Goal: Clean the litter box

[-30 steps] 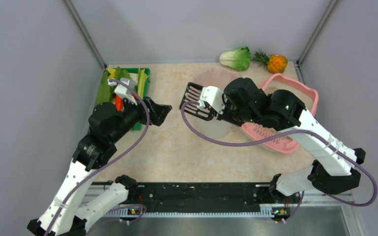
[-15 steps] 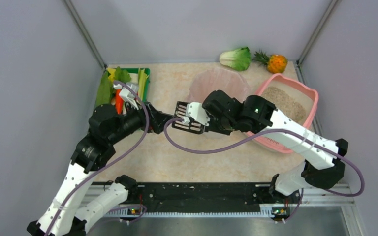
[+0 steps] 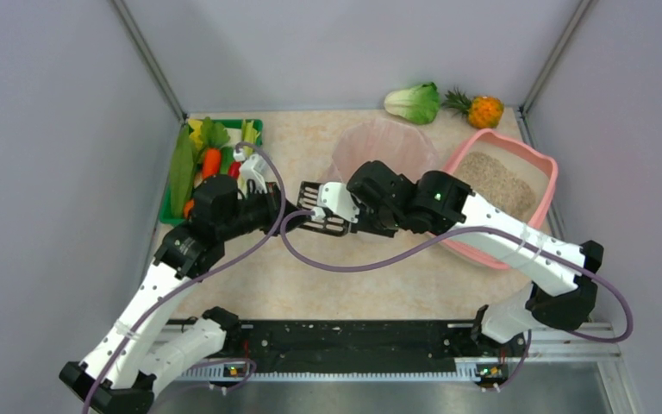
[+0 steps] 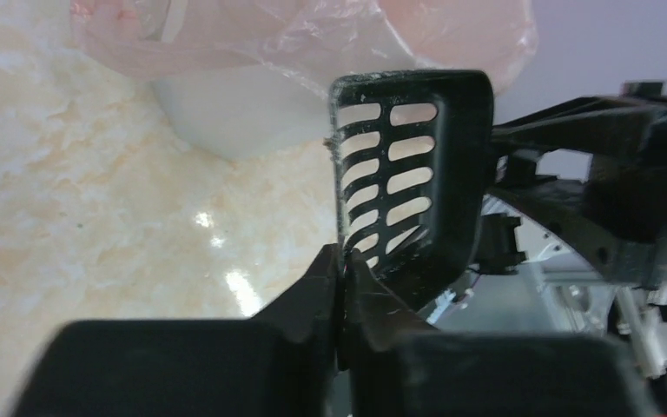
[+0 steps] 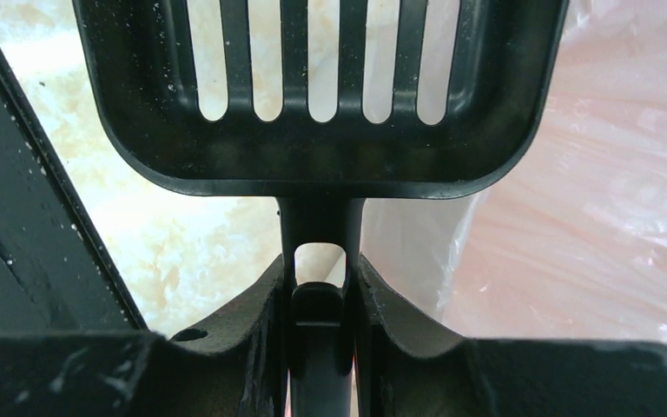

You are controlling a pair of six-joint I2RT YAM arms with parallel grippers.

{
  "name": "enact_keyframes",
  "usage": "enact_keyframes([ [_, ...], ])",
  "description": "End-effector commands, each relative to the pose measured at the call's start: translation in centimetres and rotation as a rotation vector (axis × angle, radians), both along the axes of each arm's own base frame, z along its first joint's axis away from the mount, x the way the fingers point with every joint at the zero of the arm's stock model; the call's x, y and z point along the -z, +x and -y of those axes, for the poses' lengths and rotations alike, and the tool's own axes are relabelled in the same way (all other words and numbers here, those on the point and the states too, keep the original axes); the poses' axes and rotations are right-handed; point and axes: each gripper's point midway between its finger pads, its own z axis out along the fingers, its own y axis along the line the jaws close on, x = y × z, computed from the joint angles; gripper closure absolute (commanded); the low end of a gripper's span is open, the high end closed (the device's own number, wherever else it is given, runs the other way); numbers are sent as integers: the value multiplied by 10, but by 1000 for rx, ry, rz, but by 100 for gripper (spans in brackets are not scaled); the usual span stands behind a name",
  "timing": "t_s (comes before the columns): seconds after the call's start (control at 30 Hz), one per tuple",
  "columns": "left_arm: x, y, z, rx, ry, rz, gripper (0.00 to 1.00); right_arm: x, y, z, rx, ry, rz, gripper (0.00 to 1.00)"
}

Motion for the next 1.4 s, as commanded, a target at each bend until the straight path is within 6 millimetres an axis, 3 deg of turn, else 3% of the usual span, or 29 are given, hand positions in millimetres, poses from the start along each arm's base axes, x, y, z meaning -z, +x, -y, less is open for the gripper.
enact_keyframes([
  [0.0, -14, 5, -6, -20, -59, 41, 100, 2, -3, -18, -40, 63, 2, 100],
  [0.1, -13, 7, -12, -18, -117, 0, 100, 6, -6, -23, -59, 103, -2, 99],
  [0.2, -10, 7, -15, -13, -151, -26, 100, 4, -12, -33, -93, 187, -9, 86],
  [0.4, 2, -1, -13, 33, -197, -110, 100, -1, -27, -42, -161, 358, -15, 70],
  [0.53, 9, -7, -10, 71, -272, -174, 100, -6, -37, -41, -194, 426, -22, 60],
  [0.7, 17, -11, -6, 107, -344, -225, 100, -11, -41, -32, -194, 481, -11, 56],
  [0.9, 20, -10, -6, 103, -338, -241, 100, -21, -47, -29, -202, 528, -15, 57],
  [1.07, 24, -13, -5, 120, -345, -270, 100, -23, -50, -28, -207, 541, -22, 64],
  [1.13, 27, -13, -5, 118, -343, -280, 100, -26, -51, -28, -213, 556, -25, 73],
  [1.27, 32, -7, -7, 90, -328, -273, 100, -33, -58, -29, -218, 575, -61, 100],
  [1.3, 33, -3, -8, 72, -312, -254, 98, -32, -60, -28, -215, 570, -81, 100],
  [1.37, 38, 9, -15, 7, -260, -212, 80, -29, -65, -24, -206, 557, -116, 100],
])
